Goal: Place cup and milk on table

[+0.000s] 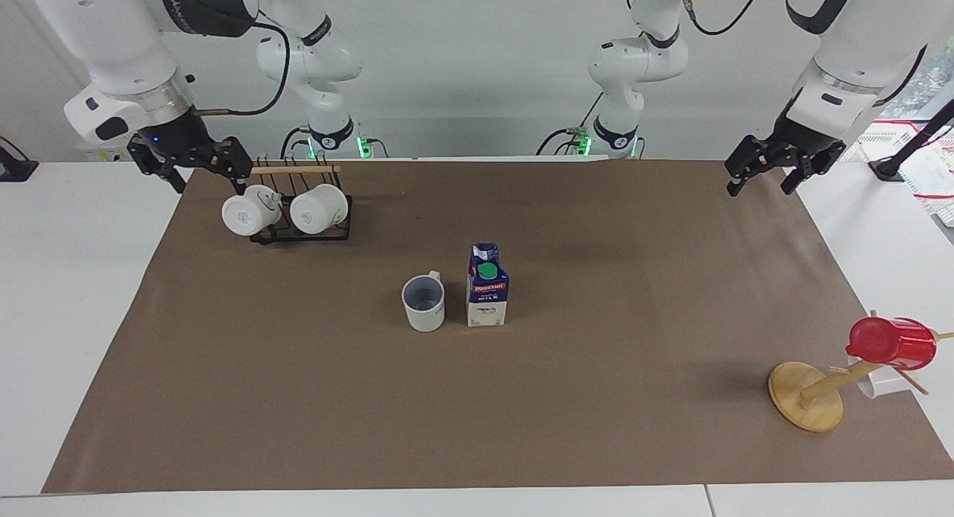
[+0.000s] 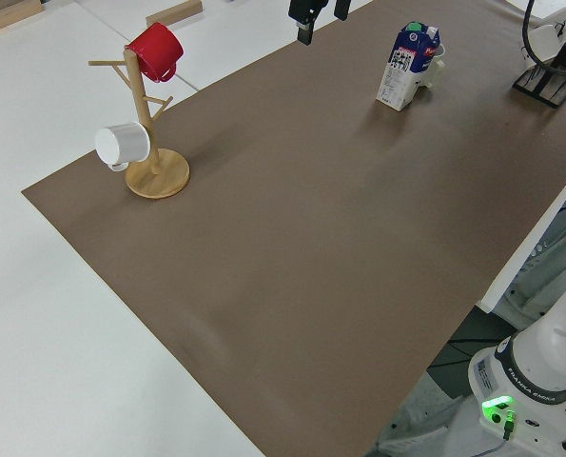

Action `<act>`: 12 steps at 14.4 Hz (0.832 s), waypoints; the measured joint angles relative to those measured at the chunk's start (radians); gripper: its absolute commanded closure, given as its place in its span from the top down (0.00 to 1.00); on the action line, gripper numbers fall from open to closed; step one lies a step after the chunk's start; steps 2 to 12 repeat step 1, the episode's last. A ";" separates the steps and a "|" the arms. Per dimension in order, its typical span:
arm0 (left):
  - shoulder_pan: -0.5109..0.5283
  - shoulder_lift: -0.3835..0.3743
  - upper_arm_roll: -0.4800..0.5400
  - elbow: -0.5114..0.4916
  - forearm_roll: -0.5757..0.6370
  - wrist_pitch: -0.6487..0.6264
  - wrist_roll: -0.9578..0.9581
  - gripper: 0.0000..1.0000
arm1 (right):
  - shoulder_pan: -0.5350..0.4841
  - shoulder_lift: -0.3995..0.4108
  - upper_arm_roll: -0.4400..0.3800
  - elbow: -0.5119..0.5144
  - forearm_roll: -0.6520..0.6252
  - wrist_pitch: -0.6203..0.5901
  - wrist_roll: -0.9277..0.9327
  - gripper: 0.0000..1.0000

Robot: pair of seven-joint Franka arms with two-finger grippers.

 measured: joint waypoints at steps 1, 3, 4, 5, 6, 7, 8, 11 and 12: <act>-0.006 0.000 -0.001 0.000 0.000 0.000 0.000 1.00 | 0.000 0.000 0.000 0.000 0.006 -0.001 0.000 1.00; -0.006 0.000 -0.001 0.000 0.000 0.000 0.000 1.00 | 0.000 0.000 0.000 0.000 0.006 -0.001 0.000 1.00; -0.006 0.000 -0.001 0.000 0.000 0.000 0.000 1.00 | 0.000 0.000 0.000 0.000 0.006 -0.001 0.000 1.00; -0.006 0.000 -0.001 0.000 0.000 0.000 0.000 1.00 | 0.000 0.000 0.000 0.000 0.006 -0.001 0.000 1.00; -0.006 0.000 -0.001 0.000 0.000 0.000 0.000 1.00 | 0.000 0.000 0.000 0.000 0.006 -0.001 0.000 1.00; -0.006 0.000 -0.001 0.000 0.000 0.000 0.000 1.00 | 0.000 0.000 0.000 0.000 0.006 -0.001 0.000 1.00; -0.006 0.000 -0.001 0.000 0.000 0.000 0.000 1.00 | 0.000 0.000 0.000 0.000 0.006 -0.001 0.000 1.00; -0.006 0.000 -0.001 0.000 0.000 0.000 0.000 1.00 | 0.000 0.000 0.000 0.000 0.006 -0.001 0.000 1.00; -0.006 0.000 -0.001 0.000 0.000 0.000 0.000 1.00 | 0.000 0.000 0.000 0.000 0.006 -0.001 0.000 1.00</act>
